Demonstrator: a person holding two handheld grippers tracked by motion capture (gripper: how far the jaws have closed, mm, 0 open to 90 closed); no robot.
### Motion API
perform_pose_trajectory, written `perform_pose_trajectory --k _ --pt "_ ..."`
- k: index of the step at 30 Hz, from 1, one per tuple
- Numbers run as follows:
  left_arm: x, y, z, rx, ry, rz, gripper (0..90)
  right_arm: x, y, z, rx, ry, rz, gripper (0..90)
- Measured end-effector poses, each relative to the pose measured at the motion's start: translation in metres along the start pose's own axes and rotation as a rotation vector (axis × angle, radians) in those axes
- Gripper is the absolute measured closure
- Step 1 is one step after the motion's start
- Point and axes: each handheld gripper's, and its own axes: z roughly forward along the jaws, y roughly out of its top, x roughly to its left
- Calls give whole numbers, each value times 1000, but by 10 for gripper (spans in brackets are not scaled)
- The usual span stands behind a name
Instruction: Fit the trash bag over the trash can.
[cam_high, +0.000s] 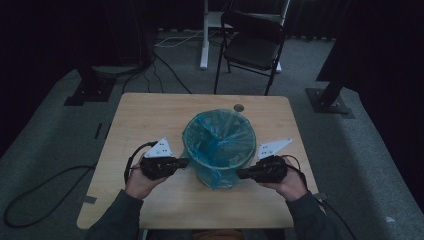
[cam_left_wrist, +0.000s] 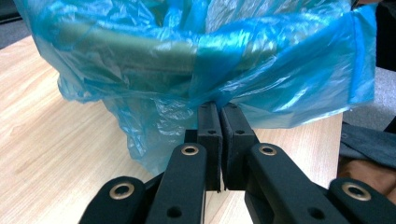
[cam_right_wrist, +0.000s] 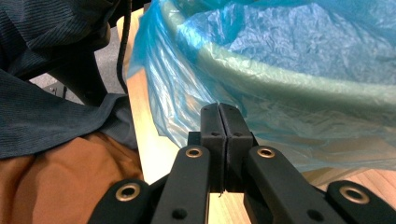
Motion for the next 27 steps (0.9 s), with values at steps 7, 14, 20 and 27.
perform_pose_trajectory --k 7,14,20,27 --pt "5 -8 7 22 -3 -25 873 -4 -4 2 7 -2 15 896" --pt "9 -14 19 49 -13 -43 864 -9 -8 4 12 -1 31 896" --pt "13 -20 27 67 -19 -64 863 -16 -14 9 26 0 54 896" --pt "17 -22 33 82 -20 -74 868 -23 -19 12 34 2 79 896"
